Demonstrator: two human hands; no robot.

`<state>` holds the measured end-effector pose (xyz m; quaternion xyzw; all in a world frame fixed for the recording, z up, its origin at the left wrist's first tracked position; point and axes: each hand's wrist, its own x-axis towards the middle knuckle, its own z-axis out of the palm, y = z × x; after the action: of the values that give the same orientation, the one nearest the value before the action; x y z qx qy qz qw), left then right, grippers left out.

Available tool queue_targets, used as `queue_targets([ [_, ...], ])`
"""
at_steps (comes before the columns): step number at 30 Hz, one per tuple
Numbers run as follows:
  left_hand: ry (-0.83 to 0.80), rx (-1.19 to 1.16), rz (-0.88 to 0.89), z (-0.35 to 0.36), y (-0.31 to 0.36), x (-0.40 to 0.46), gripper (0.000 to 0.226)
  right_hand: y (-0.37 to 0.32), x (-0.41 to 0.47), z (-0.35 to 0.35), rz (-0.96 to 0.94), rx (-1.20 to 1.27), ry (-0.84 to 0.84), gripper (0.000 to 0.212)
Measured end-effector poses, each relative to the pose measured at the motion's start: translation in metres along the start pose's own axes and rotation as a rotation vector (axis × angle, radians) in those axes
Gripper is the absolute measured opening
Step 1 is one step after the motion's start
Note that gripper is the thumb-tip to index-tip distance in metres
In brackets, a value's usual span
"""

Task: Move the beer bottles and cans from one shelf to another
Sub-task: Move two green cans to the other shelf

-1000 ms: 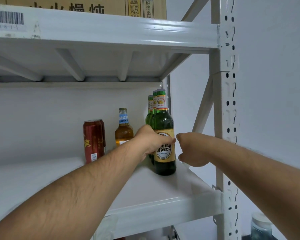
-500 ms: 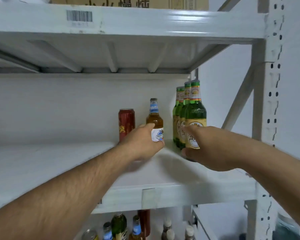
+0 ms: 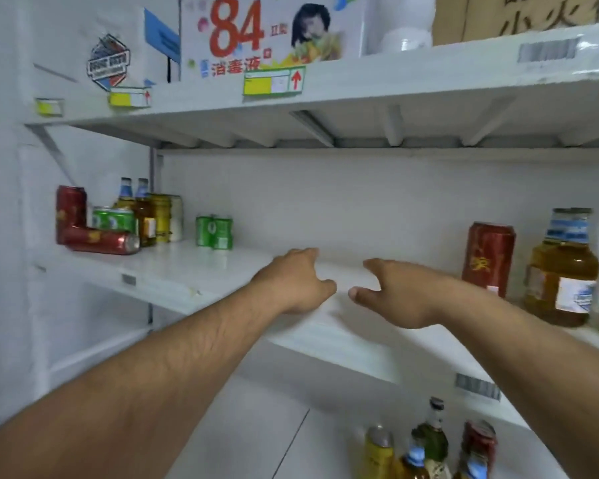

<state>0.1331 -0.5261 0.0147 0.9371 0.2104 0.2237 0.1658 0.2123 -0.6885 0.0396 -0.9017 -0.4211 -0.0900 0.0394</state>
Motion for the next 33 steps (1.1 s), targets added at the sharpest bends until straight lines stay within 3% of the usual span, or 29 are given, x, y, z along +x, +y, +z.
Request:
queue_targets([
  [11,0.021,0.053,-0.13,-0.046,-0.104,-0.022,0.084,-0.111,0.053,0.01,-0.049,0.038,0.0,0.069],
  [33,0.102,0.091,-0.327,-0.08,-0.209,0.028,0.08,-0.193,0.16,0.026,-0.224,0.054,-0.008,0.06],
])
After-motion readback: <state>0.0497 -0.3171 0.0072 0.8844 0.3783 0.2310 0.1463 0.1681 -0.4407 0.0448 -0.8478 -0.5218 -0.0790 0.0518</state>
